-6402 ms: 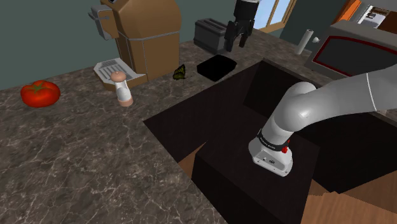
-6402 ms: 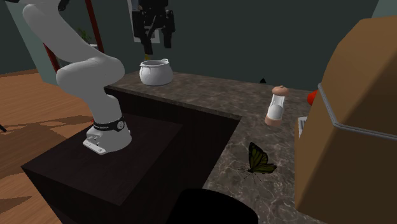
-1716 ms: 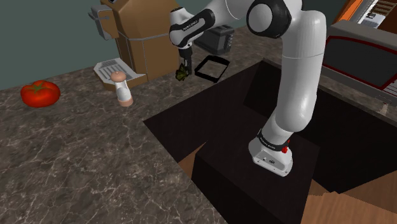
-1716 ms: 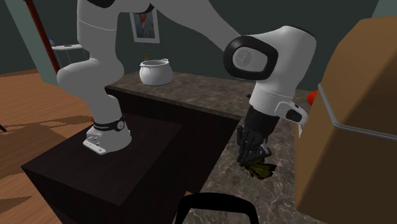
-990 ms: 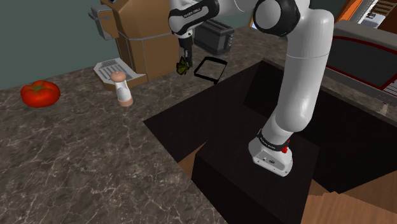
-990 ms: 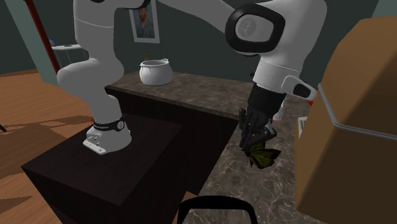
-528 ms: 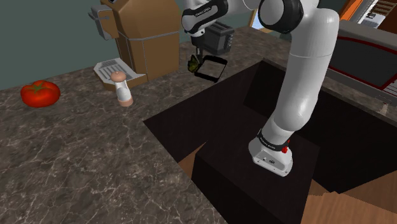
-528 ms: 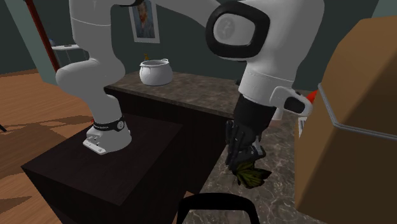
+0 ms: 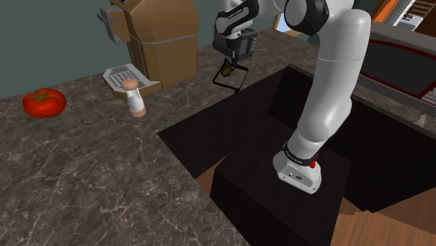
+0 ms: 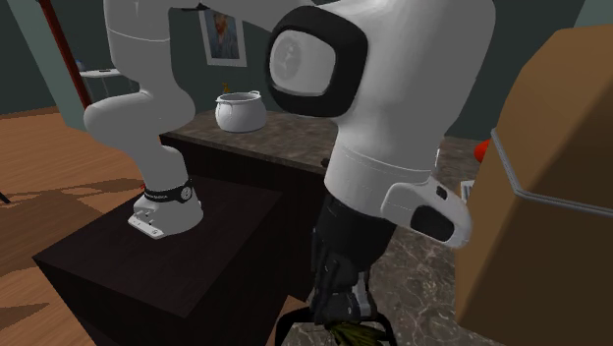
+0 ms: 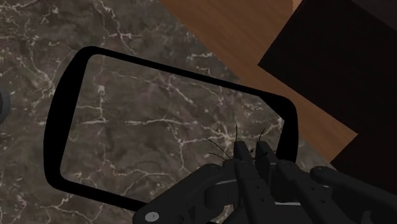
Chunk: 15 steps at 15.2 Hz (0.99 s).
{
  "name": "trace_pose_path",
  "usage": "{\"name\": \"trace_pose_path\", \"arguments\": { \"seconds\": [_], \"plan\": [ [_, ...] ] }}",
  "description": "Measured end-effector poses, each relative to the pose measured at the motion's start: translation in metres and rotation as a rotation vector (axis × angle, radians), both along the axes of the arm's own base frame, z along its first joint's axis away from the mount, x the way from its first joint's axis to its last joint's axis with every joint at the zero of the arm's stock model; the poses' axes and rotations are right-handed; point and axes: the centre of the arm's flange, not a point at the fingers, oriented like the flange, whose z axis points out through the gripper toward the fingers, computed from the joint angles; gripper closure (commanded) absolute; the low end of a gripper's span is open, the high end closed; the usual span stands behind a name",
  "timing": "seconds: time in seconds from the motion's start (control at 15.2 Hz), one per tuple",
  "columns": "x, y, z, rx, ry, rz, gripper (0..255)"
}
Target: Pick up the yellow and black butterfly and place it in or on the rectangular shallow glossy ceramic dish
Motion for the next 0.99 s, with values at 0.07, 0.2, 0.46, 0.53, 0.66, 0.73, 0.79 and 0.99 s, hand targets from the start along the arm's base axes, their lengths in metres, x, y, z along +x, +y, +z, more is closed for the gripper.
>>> {"name": "trace_pose_path", "arguments": {
  "seconds": [0.07,0.2,0.46,0.53,0.66,0.73,0.79,0.99],
  "plan": [
    [-0.002,-0.01,-0.001,0.0,0.0,0.0,255],
    [-0.009,-0.037,-0.002,0.0,0.0,0.0,255],
    [-0.023,-0.084,-0.009,0.0,0.0,0.001,255],
    [-0.024,-0.094,-0.009,0.0,0.0,0.001,255],
    [-0.028,-0.104,-0.016,0.0,0.0,0.001,255],
    [-0.029,-0.104,-0.021,0.0,0.0,0.001,255],
    [-0.029,-0.105,-0.026,0.0,0.0,0.001,255],
    [-0.031,-0.106,-0.042,0.0,0.0,0.001,255]
  ]
}}
